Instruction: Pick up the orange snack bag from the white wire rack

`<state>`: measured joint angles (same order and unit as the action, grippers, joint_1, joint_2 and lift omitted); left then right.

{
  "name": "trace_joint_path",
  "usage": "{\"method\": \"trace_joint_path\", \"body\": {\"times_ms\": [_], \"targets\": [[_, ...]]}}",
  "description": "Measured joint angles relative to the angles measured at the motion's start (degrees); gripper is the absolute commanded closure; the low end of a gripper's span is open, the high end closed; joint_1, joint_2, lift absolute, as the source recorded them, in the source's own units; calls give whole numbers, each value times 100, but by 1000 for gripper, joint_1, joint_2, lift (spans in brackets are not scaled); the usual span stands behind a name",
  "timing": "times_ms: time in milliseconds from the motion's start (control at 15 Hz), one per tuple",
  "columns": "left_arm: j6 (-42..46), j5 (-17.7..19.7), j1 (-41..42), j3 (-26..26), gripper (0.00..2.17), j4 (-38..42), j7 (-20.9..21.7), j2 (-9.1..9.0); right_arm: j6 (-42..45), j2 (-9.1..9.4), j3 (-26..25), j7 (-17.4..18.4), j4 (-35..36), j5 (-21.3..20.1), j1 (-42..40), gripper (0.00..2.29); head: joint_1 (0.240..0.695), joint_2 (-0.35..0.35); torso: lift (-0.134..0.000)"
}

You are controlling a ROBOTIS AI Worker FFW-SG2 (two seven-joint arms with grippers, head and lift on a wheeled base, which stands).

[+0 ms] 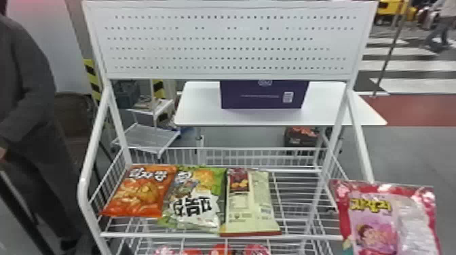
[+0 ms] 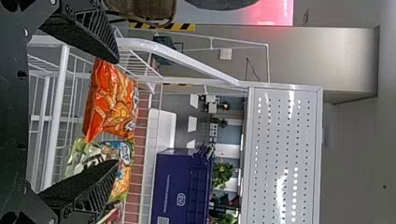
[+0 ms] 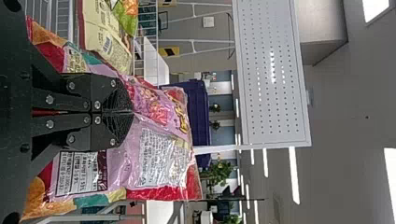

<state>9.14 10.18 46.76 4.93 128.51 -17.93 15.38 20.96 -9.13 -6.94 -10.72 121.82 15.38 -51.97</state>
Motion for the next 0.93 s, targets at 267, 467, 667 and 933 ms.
{"method": "trace_joint_path", "body": {"times_ms": [267,467,667,933], "targets": [[3,-5,-4,0,137,7,0,1,0,15,-1,0,-15,0,13,2246,499,0,0],[2,-8,-15,0,137,8,0,8,0,11,-11,0,-18,0,12,2246,499,0,0],[-10,-28,-50,11,137,-8,24,15,10,3,-17,0,-18,7,8,2246,499,0,0],[-441,-99,-933,336,137,-595,122,-4,18,-1,24,0,-26,3,10,2246,499,0,0]]}}
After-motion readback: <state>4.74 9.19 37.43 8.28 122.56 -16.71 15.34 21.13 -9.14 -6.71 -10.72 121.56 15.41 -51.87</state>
